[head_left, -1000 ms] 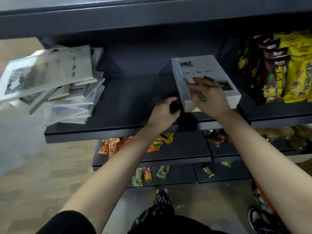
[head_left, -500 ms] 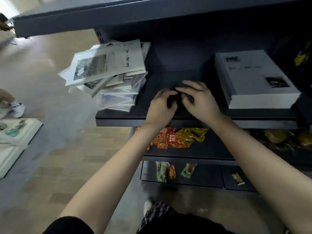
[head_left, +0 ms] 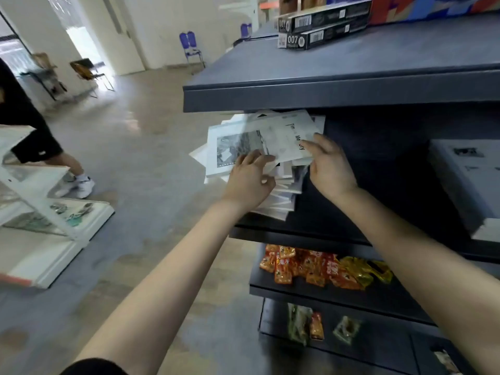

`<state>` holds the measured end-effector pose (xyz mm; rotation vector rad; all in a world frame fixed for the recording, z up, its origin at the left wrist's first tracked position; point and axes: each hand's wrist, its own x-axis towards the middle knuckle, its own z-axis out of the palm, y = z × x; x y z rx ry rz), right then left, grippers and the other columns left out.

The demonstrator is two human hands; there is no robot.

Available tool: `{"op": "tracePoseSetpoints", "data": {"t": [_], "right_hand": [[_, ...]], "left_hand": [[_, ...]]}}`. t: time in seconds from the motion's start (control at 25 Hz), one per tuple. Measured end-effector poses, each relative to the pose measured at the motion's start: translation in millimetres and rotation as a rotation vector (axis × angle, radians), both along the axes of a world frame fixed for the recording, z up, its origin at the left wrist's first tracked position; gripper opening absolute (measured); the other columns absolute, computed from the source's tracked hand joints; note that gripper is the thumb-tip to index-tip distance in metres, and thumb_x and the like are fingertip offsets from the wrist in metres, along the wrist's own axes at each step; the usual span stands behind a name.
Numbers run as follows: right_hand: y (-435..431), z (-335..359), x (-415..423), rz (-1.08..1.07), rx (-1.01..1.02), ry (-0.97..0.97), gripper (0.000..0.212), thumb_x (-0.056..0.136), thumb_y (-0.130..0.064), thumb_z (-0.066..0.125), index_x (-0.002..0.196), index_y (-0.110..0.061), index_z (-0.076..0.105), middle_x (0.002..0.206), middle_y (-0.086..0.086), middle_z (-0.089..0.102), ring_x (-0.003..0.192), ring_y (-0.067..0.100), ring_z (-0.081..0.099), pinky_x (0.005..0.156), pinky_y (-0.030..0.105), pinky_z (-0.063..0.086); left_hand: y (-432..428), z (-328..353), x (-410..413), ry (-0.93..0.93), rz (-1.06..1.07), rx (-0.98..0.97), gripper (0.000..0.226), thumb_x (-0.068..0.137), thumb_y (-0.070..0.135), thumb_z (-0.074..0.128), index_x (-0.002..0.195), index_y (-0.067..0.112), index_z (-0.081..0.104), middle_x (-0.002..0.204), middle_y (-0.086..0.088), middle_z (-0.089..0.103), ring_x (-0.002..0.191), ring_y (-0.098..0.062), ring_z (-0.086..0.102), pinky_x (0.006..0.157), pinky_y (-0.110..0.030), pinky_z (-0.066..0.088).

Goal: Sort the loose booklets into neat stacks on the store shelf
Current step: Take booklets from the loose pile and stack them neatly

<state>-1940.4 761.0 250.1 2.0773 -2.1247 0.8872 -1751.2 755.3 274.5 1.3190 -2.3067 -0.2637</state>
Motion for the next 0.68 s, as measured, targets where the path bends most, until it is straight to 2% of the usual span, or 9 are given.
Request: {"op": "tracePoseSetpoints", "data": {"t": [0.12, 0.2, 0.28, 0.44, 0.6, 0.68], "right_hand": [[5.3, -7.8, 0.2, 0.036, 0.054, -0.012, 0.057, 0.090, 0.001, 0.041, 0.143, -0.018, 0.036, 0.154, 0.009, 0.024, 0.144, 0.024, 0.015, 0.115, 0.037, 0.025], [6.2, -5.6, -4.0, 0.034, 0.051, 0.001, 0.052, 0.093, -0.002, 0.041, 0.142, -0.020, 0.038, 0.153, 0.010, 0.027, 0.142, 0.025, 0.021, 0.112, 0.036, 0.026], [3.9, 1.1, -7.4, 0.026, 0.053, 0.015, 0.047, 0.096, -0.009, 0.044, 0.140, -0.022, 0.042, 0.150, 0.010, 0.032, 0.137, 0.027, 0.030, 0.111, 0.036, 0.029], [4.9, 10.9, -4.9, 0.011, 0.047, 0.037, 0.039, 0.098, -0.016, 0.043, 0.137, -0.022, 0.047, 0.140, 0.006, 0.046, 0.126, 0.027, 0.045, 0.102, 0.038, 0.041], [-0.4, 14.2, -9.3, -0.029, 0.094, 0.007, 0.036, 0.099, -0.025, 0.042, 0.134, -0.029, 0.049, 0.141, -0.002, 0.047, 0.130, 0.022, 0.039, 0.101, 0.038, 0.038], [-3.2, 16.0, -10.7, -0.069, 0.123, 0.019, 0.035, 0.098, -0.028, 0.042, 0.132, -0.031, 0.050, 0.140, -0.004, 0.048, 0.129, 0.022, 0.040, 0.101, 0.040, 0.036]], "left_hand": [[-7.1, -14.6, 5.2, -0.087, 0.003, 0.003, 0.052, 0.090, 0.021, 0.050, 0.140, 0.022, 0.040, 0.151, -0.008, 0.031, 0.142, -0.033, 0.017, 0.117, -0.043, 0.012], [-9.1, -16.3, -0.5, -0.109, 0.018, 0.005, 0.054, 0.091, 0.025, 0.048, 0.142, 0.027, 0.035, 0.153, -0.005, 0.027, 0.143, -0.036, 0.012, 0.117, -0.047, 0.009], [-14.1, -14.6, -4.3, -0.089, -0.013, 0.010, 0.052, 0.090, 0.025, 0.046, 0.141, 0.027, 0.037, 0.151, -0.003, 0.030, 0.142, -0.034, 0.015, 0.117, -0.047, 0.010], [-33.7, -9.7, 15.4, 0.000, -0.100, 0.013, 0.045, 0.090, 0.021, 0.046, 0.136, 0.022, 0.047, 0.144, -0.003, 0.043, 0.137, -0.026, 0.032, 0.113, -0.043, 0.025], [-58.7, -10.4, 67.4, -0.176, 0.025, -0.109, 0.043, 0.092, 0.034, 0.052, 0.132, 0.020, 0.049, 0.127, -0.002, 0.053, 0.117, -0.030, 0.044, 0.095, -0.045, 0.040], [-60.1, -13.5, 81.2, -0.204, -0.003, -0.173, 0.044, 0.094, 0.041, 0.045, 0.128, 0.015, 0.049, 0.118, -0.005, 0.054, 0.108, -0.030, 0.045, 0.083, -0.045, 0.045]]}}
